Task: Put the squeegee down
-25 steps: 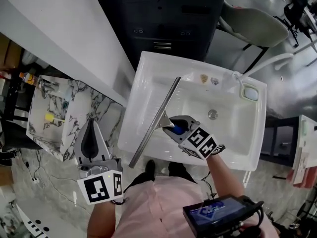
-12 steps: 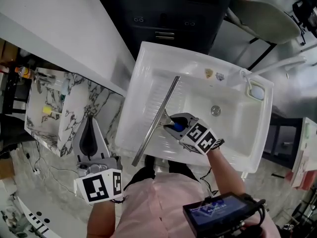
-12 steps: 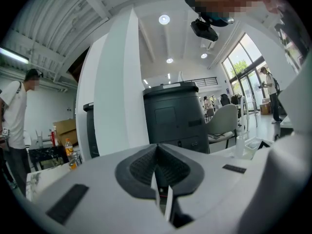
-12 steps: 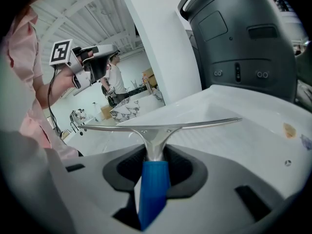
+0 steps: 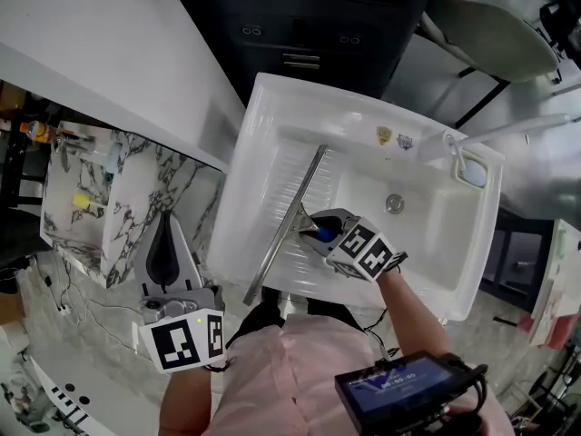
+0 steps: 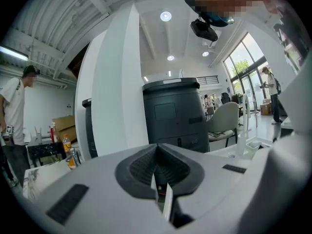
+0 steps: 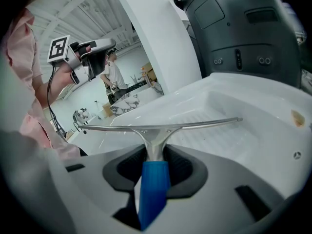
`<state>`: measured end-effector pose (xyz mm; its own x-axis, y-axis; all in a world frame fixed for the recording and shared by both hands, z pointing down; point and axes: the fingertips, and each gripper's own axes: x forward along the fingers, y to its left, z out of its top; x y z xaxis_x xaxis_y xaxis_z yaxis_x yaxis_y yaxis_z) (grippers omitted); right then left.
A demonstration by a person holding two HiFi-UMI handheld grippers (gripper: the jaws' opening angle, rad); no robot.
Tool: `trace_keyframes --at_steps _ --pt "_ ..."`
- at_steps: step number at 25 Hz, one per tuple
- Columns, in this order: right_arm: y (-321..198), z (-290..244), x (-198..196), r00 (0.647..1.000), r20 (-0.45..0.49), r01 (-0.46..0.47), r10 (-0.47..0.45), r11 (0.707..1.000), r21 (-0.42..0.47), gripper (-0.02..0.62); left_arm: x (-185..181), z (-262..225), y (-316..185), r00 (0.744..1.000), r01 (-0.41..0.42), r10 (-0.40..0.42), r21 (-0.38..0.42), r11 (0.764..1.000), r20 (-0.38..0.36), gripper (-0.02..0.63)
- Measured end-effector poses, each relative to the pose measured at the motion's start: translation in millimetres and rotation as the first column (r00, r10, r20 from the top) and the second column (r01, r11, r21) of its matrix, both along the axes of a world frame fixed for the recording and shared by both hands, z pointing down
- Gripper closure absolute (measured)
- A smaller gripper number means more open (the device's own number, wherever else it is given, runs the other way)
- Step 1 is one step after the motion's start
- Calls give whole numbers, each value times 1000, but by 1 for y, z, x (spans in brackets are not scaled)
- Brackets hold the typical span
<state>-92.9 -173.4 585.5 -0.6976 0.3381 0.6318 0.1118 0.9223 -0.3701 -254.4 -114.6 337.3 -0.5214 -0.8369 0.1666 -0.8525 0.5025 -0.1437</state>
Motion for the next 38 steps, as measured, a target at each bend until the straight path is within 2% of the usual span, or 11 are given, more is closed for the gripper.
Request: trace_keyframes --at_steps 14,26,28,33,38 --pt "8 24 -1 994 -80 73 -70 997 30 477 -9 13 -3 1000 6 -7 -16 1000 -25 597" --pt "10 29 -2 993 -99 70 -67 997 34 469 -8 14 -2 1000 -4 3 -19 1000 -30 597" --pt "12 29 -2 993 -100 72 -68 997 34 452 -8 14 0 1000 -5 5 -18 1000 -29 597" --pt "16 26 -3 992 -112 70 -62 995 64 363 -5 11 2 1000 -15 15 -11 1000 -22 597" --pt "2 4 -7 997 -80 23 -12 991 134 354 -2 5 7 1000 -23 23 7 1000 -17 597"
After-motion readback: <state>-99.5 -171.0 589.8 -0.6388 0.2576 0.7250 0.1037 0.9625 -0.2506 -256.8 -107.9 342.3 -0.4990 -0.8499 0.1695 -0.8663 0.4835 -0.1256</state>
